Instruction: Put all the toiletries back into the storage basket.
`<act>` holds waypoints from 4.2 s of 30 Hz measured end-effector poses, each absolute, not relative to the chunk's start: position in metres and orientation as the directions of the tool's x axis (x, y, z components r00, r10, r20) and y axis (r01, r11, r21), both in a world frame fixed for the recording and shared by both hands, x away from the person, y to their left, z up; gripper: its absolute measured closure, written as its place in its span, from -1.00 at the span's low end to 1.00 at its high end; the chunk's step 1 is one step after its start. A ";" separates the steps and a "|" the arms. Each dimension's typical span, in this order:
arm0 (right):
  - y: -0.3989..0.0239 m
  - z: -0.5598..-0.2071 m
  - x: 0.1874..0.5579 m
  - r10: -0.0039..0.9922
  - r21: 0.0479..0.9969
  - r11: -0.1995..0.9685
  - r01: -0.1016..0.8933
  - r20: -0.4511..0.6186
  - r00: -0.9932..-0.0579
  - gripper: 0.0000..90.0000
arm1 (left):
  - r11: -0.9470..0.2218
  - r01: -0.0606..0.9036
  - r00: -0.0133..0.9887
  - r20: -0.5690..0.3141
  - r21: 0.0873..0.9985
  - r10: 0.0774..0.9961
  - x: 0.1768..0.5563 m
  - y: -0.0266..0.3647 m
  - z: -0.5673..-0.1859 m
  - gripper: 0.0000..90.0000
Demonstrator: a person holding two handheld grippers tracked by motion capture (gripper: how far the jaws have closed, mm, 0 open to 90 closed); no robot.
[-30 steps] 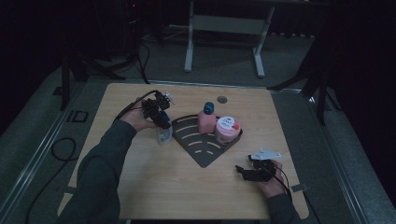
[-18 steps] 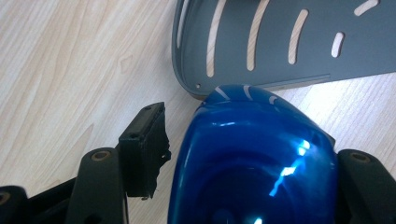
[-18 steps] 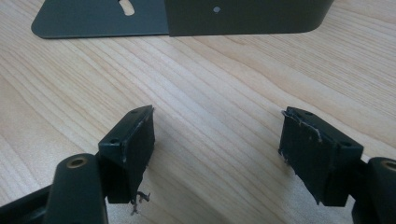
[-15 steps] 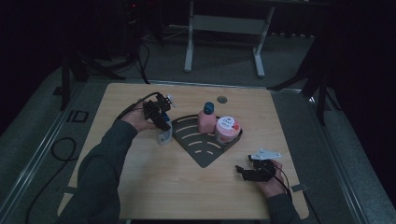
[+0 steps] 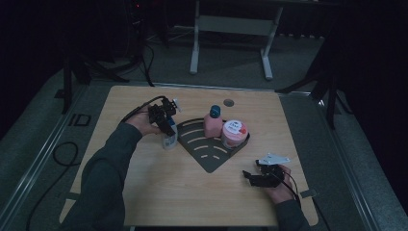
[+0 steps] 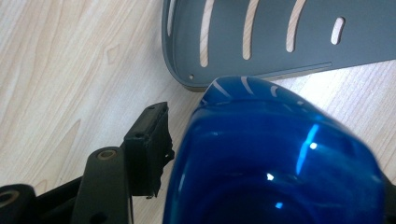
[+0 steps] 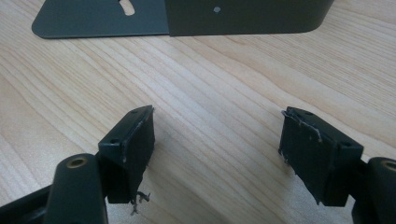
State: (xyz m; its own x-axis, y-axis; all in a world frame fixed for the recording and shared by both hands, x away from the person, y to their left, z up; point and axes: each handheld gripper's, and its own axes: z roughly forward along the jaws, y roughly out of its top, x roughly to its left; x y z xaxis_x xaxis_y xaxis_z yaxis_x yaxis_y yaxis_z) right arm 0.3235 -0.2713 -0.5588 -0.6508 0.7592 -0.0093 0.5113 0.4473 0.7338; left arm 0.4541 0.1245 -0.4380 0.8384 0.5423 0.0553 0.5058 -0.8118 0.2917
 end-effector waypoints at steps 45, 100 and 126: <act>-0.271 -0.559 0.323 0.759 0.734 0.447 0.511 -0.009 -0.651 -0.42 | -0.850 0.464 0.873 0.036 0.250 0.487 0.452 0.121 -0.437 0.20; -0.271 -0.559 0.324 0.759 0.735 0.446 0.511 -0.008 -0.651 -0.42 | -0.846 0.418 0.884 0.067 0.331 0.463 0.444 0.114 -0.388 0.21; -0.271 -0.559 0.324 0.759 0.735 0.446 0.510 -0.008 -0.652 -0.42 | -0.836 0.412 0.880 0.078 0.362 0.468 0.450 0.097 -0.382 0.21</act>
